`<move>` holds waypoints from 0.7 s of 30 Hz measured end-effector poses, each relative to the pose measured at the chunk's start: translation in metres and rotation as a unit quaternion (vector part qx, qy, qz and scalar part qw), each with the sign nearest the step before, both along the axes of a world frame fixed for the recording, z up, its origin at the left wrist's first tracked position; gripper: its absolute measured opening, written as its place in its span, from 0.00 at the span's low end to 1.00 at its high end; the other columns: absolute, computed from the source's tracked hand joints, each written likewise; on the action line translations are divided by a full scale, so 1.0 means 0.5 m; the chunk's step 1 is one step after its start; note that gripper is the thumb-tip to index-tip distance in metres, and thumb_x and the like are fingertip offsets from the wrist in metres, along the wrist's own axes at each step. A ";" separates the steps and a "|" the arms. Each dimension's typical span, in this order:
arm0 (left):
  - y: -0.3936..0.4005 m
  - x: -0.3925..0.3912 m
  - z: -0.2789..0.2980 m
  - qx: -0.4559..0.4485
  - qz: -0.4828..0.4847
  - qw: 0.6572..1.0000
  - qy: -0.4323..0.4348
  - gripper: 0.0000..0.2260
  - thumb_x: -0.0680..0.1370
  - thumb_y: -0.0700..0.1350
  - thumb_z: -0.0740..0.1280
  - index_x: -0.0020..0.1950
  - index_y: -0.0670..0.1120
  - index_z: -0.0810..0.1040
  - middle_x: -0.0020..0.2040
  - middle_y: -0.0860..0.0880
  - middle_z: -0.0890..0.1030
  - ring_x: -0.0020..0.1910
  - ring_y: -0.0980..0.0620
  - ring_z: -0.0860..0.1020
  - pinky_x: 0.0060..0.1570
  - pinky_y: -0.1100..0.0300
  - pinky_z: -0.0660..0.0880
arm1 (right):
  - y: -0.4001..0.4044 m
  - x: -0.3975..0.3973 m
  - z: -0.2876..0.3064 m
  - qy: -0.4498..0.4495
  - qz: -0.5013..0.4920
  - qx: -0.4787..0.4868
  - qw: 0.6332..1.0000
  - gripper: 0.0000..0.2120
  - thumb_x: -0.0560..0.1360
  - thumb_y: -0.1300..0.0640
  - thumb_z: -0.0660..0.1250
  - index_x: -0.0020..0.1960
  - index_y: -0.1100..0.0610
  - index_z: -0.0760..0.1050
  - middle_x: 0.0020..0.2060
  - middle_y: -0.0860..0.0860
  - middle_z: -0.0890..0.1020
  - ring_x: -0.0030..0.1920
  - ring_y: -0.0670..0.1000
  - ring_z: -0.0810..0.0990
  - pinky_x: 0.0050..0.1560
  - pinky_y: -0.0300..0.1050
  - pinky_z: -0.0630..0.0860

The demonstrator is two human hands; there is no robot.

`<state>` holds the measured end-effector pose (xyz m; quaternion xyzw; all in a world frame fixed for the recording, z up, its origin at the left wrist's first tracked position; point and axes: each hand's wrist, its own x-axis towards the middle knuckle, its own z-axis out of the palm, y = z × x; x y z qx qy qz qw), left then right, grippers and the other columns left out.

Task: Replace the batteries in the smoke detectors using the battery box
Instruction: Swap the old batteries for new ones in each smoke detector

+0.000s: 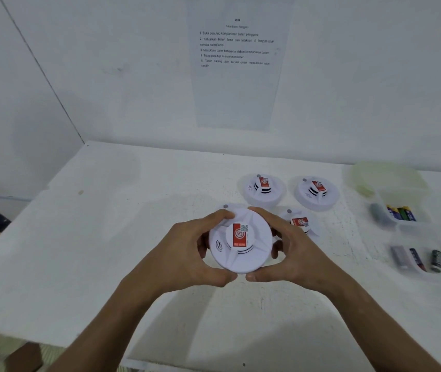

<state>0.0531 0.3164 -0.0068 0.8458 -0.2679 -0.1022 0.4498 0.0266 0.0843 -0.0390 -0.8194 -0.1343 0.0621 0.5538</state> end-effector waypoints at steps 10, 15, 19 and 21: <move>0.017 0.005 -0.020 0.026 0.006 1.000 0.005 0.38 0.64 0.50 0.80 0.69 0.62 0.66 0.51 0.66 0.76 0.40 0.56 0.74 0.39 0.70 0.73 | 0.021 -0.002 -0.025 0.009 -0.013 0.014 1.000 0.45 0.63 0.58 0.83 0.73 0.40 0.65 0.59 0.40 0.79 0.47 0.46 0.76 0.40 0.39 0.76; 0.019 0.001 -0.039 0.031 0.005 0.999 0.035 0.41 0.64 0.51 0.80 0.71 0.66 0.63 0.50 0.62 0.79 0.40 0.53 0.75 0.39 0.64 0.77 | 0.029 -0.011 -0.037 0.031 -0.001 0.030 0.999 0.44 0.64 0.62 0.82 0.73 0.44 0.66 0.61 0.43 0.79 0.50 0.47 0.77 0.41 0.36 0.74; 0.019 0.005 -0.038 0.015 -0.001 0.998 0.053 0.37 0.64 0.48 0.80 0.67 0.65 0.68 0.51 0.60 0.80 0.39 0.52 0.74 0.37 0.65 0.76 | 0.033 -0.010 -0.035 0.042 0.007 0.047 0.998 0.43 0.64 0.65 0.81 0.73 0.48 0.66 0.62 0.43 0.79 0.55 0.47 0.78 0.42 0.35 0.75; 0.019 0.009 -0.044 0.006 0.003 0.998 0.068 0.38 0.64 0.48 0.80 0.68 0.65 0.68 0.51 0.59 0.81 0.39 0.52 0.74 0.38 0.64 0.76 | 0.033 -0.010 -0.033 0.049 0.008 0.059 0.997 0.44 0.65 0.66 0.81 0.74 0.47 0.65 0.63 0.43 0.79 0.56 0.47 0.78 0.42 0.35 0.75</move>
